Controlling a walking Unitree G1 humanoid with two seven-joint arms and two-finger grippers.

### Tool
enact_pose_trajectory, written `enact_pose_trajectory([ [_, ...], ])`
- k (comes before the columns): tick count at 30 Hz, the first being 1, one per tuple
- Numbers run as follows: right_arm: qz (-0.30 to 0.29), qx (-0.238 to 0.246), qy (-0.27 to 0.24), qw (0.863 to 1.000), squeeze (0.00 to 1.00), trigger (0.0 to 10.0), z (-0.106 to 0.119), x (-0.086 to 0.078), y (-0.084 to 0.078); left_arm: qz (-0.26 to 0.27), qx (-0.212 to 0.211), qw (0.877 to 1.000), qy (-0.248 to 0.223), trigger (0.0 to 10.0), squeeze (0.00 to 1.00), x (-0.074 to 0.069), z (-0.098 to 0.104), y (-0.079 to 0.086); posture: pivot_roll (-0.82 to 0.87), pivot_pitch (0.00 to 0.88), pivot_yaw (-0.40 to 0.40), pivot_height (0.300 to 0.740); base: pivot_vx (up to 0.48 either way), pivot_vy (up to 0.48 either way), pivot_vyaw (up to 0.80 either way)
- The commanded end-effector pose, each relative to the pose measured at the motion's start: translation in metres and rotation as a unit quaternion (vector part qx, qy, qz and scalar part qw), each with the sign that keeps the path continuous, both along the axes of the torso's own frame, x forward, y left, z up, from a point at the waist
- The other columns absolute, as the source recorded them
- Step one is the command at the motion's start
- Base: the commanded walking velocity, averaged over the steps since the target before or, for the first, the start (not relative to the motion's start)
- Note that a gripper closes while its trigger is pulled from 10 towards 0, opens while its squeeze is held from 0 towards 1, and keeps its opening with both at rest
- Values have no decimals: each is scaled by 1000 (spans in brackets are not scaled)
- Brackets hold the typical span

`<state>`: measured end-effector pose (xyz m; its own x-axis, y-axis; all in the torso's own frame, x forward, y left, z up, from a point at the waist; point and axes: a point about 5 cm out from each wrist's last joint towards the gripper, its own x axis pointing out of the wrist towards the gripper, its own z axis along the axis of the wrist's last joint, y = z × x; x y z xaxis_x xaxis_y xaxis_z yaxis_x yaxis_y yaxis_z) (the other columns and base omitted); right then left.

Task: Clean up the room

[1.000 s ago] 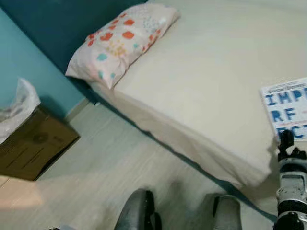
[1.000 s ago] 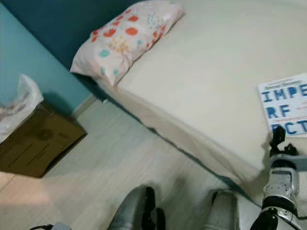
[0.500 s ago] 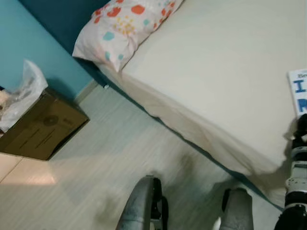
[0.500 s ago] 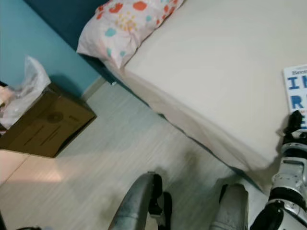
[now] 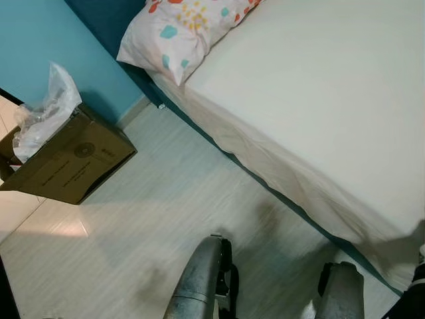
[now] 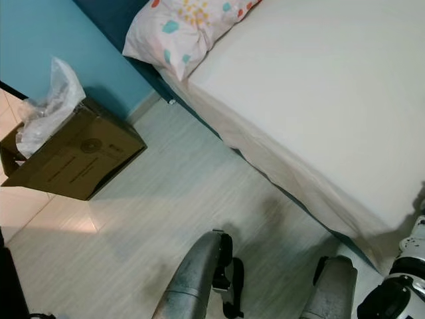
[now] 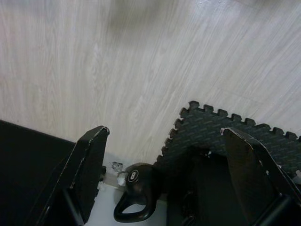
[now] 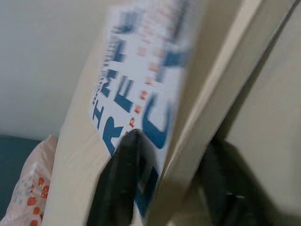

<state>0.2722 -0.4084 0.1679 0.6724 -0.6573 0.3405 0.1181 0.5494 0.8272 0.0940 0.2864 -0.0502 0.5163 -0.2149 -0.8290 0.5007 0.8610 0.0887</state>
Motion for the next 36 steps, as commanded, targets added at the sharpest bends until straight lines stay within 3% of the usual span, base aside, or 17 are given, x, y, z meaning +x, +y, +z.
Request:
enact_pose_trajectory([
  [1,8,15,7,1000,0,0,-11,1,6,12,8,999,37,10000,0,-18,-7,4,284,489,389,607,0,0,0],
  [9,59,-36,5,998,0,0,-6,7,20,40,12,999,32,10000,0,-7,-17,-7,224,431,323,607,0,0,0],
  [12,162,-104,-14,981,0,0,6,25,55,69,33,997,18,10000,0,7,-22,-9,155,368,269,607,0,0,0],
  [14,175,-109,-16,978,0,0,6,28,59,74,37,996,15,10000,0,11,-22,-10,147,358,262,607,0,0,0],
  [15,241,-138,-23,960,0,0,11,37,88,103,67,992,-11,10000,0,25,-20,-5,90,303,217,607,0,0,0],
  [16,241,-138,-23,960,0,0,11,37,88,103,67,992,-11,10000,0,25,-20,-5,90,303,217,607,0,0,0],
  [18,334,-162,-32,928,0,0,13,45,132,150,95,983,-39,10000,0,41,-16,2,58,269,192,607,0,0,0],
  [19,334,-162,-32,928,0,0,13,45,132,150,95,983,-39,10000,0,41,-16,2,58,269,192,607,0,0,0],
  [20,374,-166,-33,912,0,0,12,48,154,173,103,978,-51,10000,0,51,-14,2,13,211,154,607,0,0,0],
  [21,374,-166,-33,912,0,0,12,48,154,173,103,978,-51,10000,0,51,-14,2,13,211,154,607,0,0,0],
  [23,412,-157,-13,897,0,0,2,56,183,204,110,970,-71,10000,0,67,-11,-1,-25,167,130,607,0,0,0],
  [26,427,-151,5,891,0,0,-4,59,194,218,112,966,-81,10000,0,75,-10,-4,-47,132,114,607,0,0,0],
  [27,439,-147,17,886,0,1020,-9,59,203,231,113,962,-88,10000,0,79,-9,-4,-51,123,110,607,0,0,0],
  [28,458,-143,61,875,0,4392,-30,61,213,251,112,956,-103,10000,0,91,-7,-13,-73,47,74,616,0,0,0],
  [30,464,-140,76,871,0,4392,-37,60,216,254,112,954,-108,10000,0,95,-7,-17,-74,40,70,620,0,0,0],
  [31,469,-143,95,866,0,10000,-46,59,218,258,111,953,-112,10000,0,98,-7,-21,-77,28,63,625,0,0,0],
  [36,480,-148,160,850,0,10000,-73,52,225,273,94,950,-116,10000,0,104,-8,-32,-86,0,47,643,0,0,0],
])
